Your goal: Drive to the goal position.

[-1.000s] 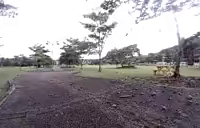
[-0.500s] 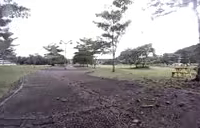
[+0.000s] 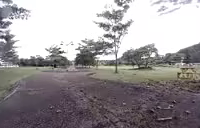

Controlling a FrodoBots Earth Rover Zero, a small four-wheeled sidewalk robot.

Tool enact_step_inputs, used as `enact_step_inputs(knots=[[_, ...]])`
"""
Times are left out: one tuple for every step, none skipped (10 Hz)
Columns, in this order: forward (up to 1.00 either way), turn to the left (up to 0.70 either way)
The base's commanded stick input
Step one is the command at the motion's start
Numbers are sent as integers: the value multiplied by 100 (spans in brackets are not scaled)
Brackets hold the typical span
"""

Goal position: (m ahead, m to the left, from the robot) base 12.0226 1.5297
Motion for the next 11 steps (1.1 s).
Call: enact_step_inputs(knots=[[70, 0], [70, 0], [70, 0], [70, 0], [70, 0], [70, 0], [70, 0], [70, 0], [70, 0], [70, 0], [70, 0]])
